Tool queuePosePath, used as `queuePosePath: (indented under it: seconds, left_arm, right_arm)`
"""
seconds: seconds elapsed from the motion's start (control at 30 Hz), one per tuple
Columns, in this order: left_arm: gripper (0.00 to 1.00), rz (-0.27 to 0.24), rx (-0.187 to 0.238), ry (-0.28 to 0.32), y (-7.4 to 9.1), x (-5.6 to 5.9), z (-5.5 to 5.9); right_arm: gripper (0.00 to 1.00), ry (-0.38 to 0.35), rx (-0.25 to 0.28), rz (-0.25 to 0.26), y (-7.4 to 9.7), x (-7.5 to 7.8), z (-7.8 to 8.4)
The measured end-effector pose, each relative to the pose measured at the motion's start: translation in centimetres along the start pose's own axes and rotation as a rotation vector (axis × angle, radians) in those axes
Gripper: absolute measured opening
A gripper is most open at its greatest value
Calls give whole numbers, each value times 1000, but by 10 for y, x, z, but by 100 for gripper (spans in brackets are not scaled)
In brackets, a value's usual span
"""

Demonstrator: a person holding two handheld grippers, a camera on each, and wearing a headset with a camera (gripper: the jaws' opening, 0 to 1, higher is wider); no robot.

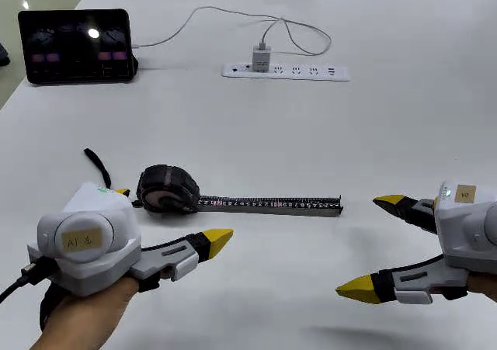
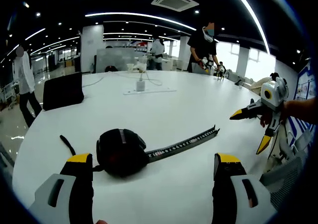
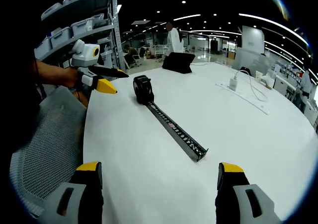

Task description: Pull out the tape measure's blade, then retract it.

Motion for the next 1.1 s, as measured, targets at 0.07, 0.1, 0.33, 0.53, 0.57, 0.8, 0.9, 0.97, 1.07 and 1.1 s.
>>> queuePosePath:
  seconds: [0.07, 0.1, 0.33, 0.53, 0.57, 0.8, 0.9, 0.97, 1.07, 1.1]
  left_arm:
    - [99, -4, 1, 9, -2, -2, -1]
    - [99, -7, 2, 12, -2, -3, -2]
    - [97, -27, 3, 28, -8, -10, -7]
    - [95, -49, 6, 39, -15, -17, -11]
    - [95, -50, 5, 42, -16, -18, -11]
    - [92, -70, -2, 61, -22, -22, -12]
    - [91, -74, -10, 68, -26, -24, -12]
    - [90, -81, -15, 75, -28, -26, -12]
    - [89, -89, -17, 93, -31, -29, -13]
    - [88, -92, -20, 100, -32, -29, -13]
  right_arm:
    - [94, 16, -11, -2, 0, 1, 0]
    - [93, 19, -15, -3, 0, 1, 0]
    - [88, 44, -40, -16, -5, 6, 0]
    - [81, 66, -52, -17, -9, 14, -1]
    - [81, 70, -54, -17, -9, 15, -1]
    - [73, 99, -58, -4, -12, 24, -4]
    - [70, 114, -66, -3, -13, 27, -5]
    - [68, 122, -69, -5, -15, 30, -5]
    - [64, 139, -74, -9, -16, 33, -7]
    - [63, 144, -76, -10, -16, 35, -8]
Point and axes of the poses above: the centre of the closed fingertips' face, and the gripper's own axes: y roughly backward along the fingers, x roughly to its right, z roughly out of its underside, the point moved 2 cm from there along y, roughly backward along the fingers, and after that the axes turned 14 degrees about -x, right-handed, at the moved point
